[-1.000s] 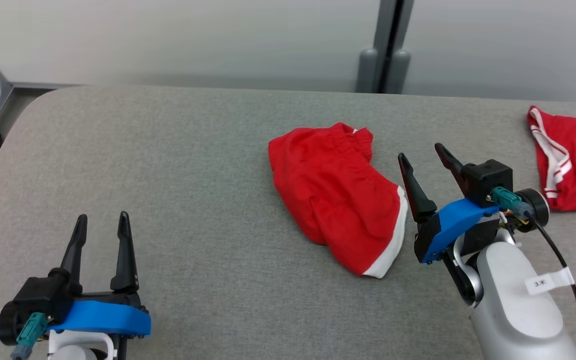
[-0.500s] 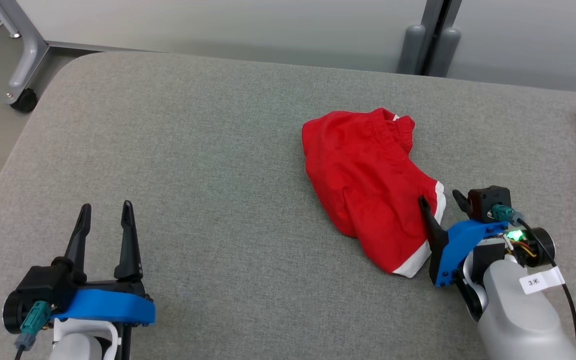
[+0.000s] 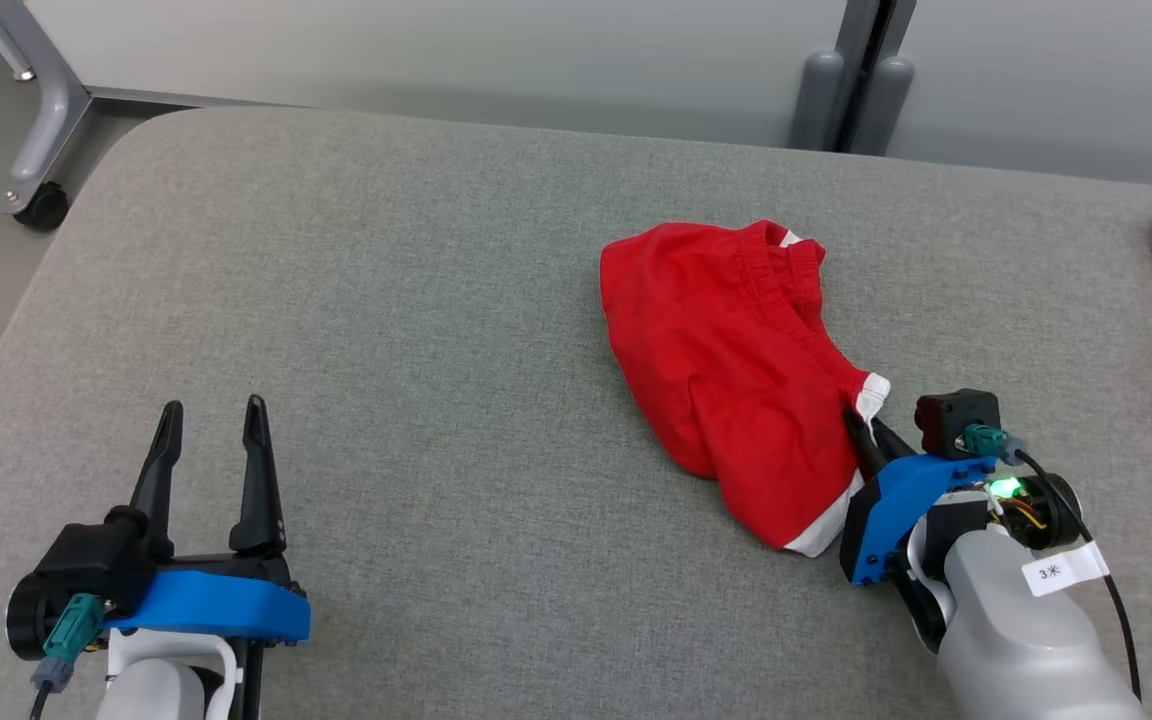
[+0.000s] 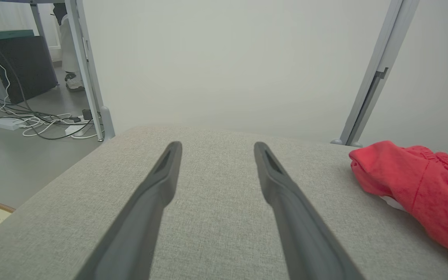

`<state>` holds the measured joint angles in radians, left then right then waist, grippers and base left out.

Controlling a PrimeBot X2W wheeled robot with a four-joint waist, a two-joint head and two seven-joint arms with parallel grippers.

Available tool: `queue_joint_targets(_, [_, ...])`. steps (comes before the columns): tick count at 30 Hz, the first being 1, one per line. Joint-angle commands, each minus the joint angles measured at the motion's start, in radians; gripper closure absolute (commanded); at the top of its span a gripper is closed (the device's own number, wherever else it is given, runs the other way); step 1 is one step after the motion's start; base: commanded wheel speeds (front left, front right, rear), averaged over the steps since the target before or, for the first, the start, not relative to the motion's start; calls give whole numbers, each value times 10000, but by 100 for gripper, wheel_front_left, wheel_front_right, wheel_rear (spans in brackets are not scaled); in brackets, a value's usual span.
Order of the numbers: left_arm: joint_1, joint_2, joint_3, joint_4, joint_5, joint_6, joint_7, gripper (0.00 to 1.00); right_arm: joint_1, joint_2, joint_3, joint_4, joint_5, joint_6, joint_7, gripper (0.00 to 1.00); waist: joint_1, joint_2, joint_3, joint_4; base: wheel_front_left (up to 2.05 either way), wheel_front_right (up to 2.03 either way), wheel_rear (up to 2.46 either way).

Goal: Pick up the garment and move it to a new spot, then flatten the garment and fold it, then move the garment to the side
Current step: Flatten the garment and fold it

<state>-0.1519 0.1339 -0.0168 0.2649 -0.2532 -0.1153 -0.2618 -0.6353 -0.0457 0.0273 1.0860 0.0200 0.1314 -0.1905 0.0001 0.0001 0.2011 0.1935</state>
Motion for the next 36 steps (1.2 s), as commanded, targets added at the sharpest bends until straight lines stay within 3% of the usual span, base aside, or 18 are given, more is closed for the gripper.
queue_joint_targets(1, [-117, 1, 38, 27, 97, -61, -44, 0, -172, -82, -97, 166, 18, -13, -151, 100, -1, -1, -76, -82, 0, 0, 0])
queue_joint_targets(11, [268, -37, 201, 16, 237, -91, -44, 0, 100, -1376, -1399, -283, -195, -8, -700, 100, -1, -1, -542, -495, 0, 0, 0])
queue_joint_targets(19, [389, -74, 227, -2, 299, -123, -44, 0, 484, -928, -1088, -2113, 47, -7, -748, 100, -1, -1, -772, -775, 0, 0, 0])
queue_joint_targets(25, [404, -124, 182, 27, 340, -142, -43, 0, 1015, -270, 285, -3499, 492, -7, -726, 100, -1, -1, -912, -725, 0, 0, 0])
queue_joint_targets(36, [423, -222, 228, 33, 340, -160, -43, 0, 1970, -59, 3988, -5418, 2225, -7, 130, 100, -1, -1, -894, -167, 0, 0, 0])
